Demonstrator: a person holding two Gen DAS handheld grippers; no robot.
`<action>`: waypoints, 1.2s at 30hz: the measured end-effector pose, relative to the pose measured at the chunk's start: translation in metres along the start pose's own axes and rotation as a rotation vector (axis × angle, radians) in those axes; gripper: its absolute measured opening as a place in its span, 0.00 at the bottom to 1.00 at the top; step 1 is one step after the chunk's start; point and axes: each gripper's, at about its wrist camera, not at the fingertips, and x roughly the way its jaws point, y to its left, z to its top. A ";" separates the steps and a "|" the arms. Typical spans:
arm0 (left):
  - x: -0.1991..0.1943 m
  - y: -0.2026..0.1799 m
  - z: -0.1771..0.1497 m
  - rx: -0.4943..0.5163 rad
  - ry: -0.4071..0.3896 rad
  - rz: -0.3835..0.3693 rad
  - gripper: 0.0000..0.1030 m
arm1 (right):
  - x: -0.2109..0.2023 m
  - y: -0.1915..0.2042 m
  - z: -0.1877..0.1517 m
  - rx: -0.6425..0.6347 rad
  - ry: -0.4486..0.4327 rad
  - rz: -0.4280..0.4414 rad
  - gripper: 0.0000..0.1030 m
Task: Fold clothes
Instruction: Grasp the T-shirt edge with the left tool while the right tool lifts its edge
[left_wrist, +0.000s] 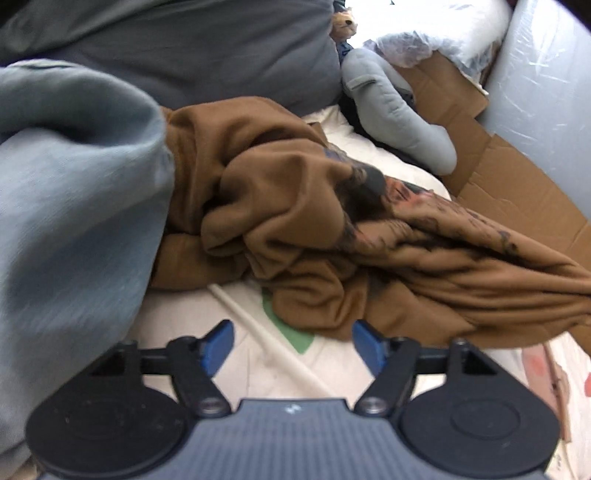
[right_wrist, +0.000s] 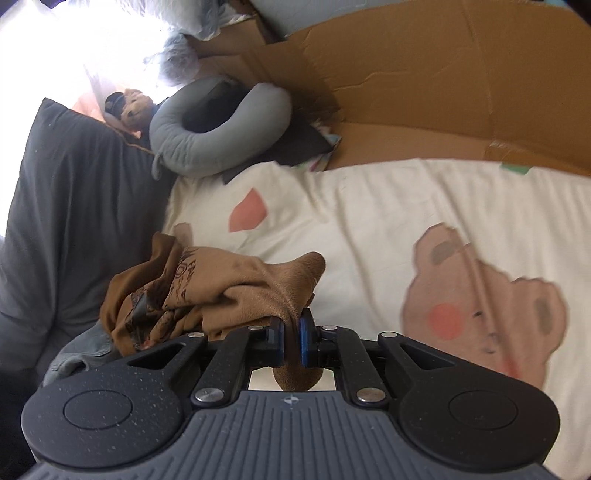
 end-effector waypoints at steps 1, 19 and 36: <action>0.004 -0.001 0.001 0.007 -0.001 0.002 0.76 | -0.002 -0.002 0.001 -0.002 -0.001 -0.008 0.06; 0.054 -0.021 0.002 0.017 0.004 -0.027 0.09 | -0.031 -0.037 0.016 0.003 -0.035 -0.099 0.06; -0.041 -0.055 -0.004 0.101 0.008 -0.266 0.06 | -0.059 -0.056 0.055 -0.067 -0.085 -0.199 0.06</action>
